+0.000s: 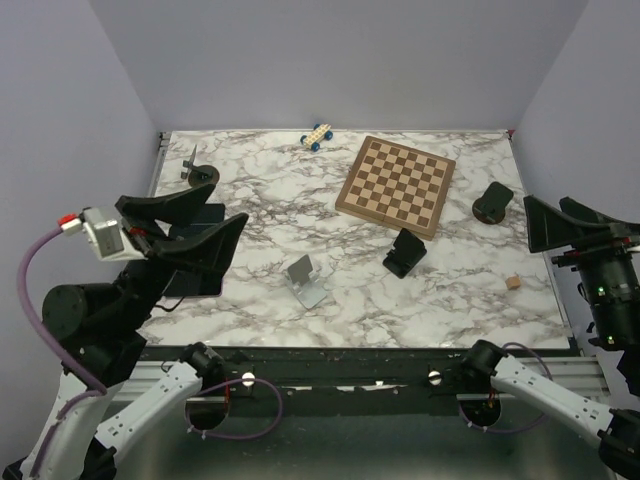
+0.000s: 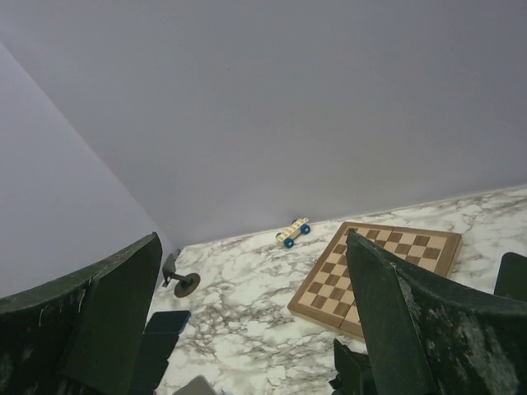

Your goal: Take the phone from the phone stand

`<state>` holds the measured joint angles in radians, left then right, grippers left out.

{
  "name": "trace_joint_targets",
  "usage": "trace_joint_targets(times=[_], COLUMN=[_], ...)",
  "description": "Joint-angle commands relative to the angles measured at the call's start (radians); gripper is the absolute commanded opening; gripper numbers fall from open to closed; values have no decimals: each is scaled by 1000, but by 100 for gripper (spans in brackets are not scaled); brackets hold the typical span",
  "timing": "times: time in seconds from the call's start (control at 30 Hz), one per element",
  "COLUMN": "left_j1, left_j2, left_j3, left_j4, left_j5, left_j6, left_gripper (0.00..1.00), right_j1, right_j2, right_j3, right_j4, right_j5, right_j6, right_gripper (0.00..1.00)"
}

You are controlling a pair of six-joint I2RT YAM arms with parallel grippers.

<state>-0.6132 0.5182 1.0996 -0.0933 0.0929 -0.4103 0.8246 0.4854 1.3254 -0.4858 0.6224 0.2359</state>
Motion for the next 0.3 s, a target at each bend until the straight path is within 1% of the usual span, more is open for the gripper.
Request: trace_joint_targets(times=[0.0, 0.03, 0.07, 0.2, 0.27], left_j1=[-5, -5, -5, -4, -5], left_j2=[-60, -75, -86, -100, -93], left_j3=[-12, -18, -28, -44, -44], left_j4=[66, 75, 91, 95, 72], left_j5=[-14, -28, -37, -64, -63], left_j6=[92, 95, 101, 111, 111], left_gripper=[99, 99, 99, 99, 98], right_j1=[4, 4, 4, 4, 4], right_j2=[-50, -60, -72, -101, -110], right_j3=[-61, -33, -88, -136, -138], right_j4=[68, 80, 89, 128, 134], right_j5=[6, 11, 17, 50, 18], right_j6=[-40, -44, -46, -46, -56], right_gripper=[100, 100, 100, 100, 100])
